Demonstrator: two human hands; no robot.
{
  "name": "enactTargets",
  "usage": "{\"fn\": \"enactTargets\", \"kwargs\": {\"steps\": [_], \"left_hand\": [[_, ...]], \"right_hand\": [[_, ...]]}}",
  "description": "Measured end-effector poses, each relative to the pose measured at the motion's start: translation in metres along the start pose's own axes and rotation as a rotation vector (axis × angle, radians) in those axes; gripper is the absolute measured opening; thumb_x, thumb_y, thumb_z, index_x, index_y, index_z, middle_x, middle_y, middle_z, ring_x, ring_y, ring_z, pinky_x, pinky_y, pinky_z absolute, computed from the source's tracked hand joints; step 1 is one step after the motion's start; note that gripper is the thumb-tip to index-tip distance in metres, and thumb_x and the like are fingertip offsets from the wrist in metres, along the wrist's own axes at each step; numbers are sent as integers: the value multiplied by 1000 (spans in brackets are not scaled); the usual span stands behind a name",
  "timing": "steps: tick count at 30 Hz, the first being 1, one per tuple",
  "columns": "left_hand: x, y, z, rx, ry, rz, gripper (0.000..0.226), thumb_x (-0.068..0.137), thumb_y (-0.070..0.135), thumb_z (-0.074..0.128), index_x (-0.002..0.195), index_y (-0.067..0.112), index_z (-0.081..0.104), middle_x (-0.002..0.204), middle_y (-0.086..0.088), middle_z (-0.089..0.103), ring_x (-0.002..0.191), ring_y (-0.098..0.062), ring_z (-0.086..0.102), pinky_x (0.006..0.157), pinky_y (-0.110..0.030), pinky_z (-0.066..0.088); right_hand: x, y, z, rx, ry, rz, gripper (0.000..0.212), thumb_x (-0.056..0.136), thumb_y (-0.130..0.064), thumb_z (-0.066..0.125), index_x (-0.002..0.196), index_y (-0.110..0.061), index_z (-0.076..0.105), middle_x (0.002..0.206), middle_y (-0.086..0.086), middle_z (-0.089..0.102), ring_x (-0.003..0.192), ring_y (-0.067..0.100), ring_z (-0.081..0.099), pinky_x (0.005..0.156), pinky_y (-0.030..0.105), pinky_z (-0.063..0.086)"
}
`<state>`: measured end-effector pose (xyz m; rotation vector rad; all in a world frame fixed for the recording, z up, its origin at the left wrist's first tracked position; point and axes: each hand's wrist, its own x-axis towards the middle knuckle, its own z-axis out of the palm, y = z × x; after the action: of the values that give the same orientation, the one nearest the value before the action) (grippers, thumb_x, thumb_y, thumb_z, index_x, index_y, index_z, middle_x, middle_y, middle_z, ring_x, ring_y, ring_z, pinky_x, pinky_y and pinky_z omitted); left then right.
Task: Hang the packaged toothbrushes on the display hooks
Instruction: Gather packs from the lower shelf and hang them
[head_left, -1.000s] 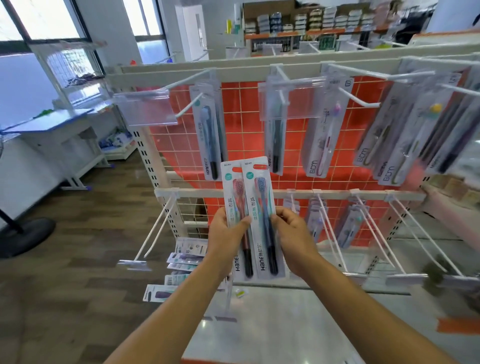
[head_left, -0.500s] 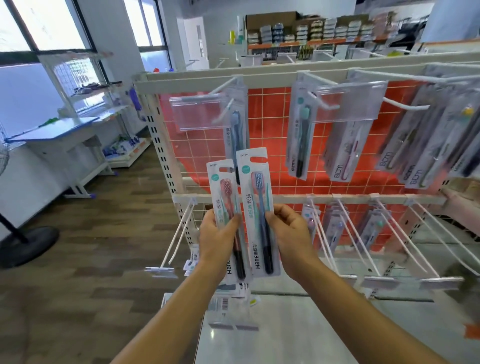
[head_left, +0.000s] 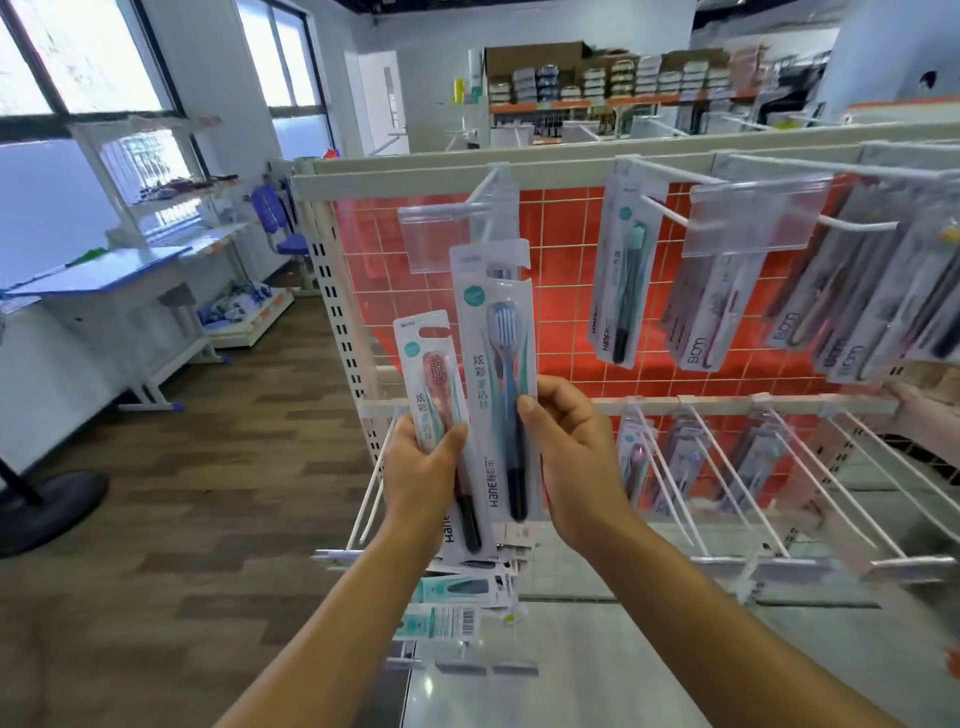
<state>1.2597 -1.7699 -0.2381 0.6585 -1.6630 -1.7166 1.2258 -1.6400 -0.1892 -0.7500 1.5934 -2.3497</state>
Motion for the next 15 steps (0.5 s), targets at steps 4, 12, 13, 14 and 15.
{"fn": "enactTargets", "kwargs": {"steps": [4,12,13,14,15], "left_hand": [[0,4,-4,-52,-2,5,13,89,9,68,98,14,61,94,-8,73,81,-18,73,70,-34,60],[9,0,-14,-105,18,-13,15,88,6,68,100,12,61,97,-9,72,86,-21,72,70,-31,60],[10,-1,-15,-104,21,-10,15,88,6,68,98,14,60,96,-8,72,84,-19,72,68,-29,60],[12,-1,-16,-105,24,-8,15,87,6,68,97,14,60,96,-8,72,83,-18,72,66,-26,59],[13,-2,-17,-99,27,-4,15,87,7,69,97,14,60,96,-8,71,81,-16,72,64,-25,58]], "right_hand": [[11,2,6,4,40,0,19,97,-4,49,93,-14,65,83,-6,71,83,9,67,77,24,57],[25,10,13,-50,66,27,20,98,-8,50,92,-18,66,87,-4,71,87,13,69,82,31,58],[27,11,14,-47,68,27,19,98,-7,50,92,-17,65,87,-3,71,86,13,68,82,32,58],[29,14,14,-45,76,31,19,98,-8,50,92,-17,65,88,-2,71,87,14,68,83,32,58],[32,16,14,-49,86,35,19,98,-8,50,93,-17,65,88,-2,71,88,14,68,83,32,58]]}}
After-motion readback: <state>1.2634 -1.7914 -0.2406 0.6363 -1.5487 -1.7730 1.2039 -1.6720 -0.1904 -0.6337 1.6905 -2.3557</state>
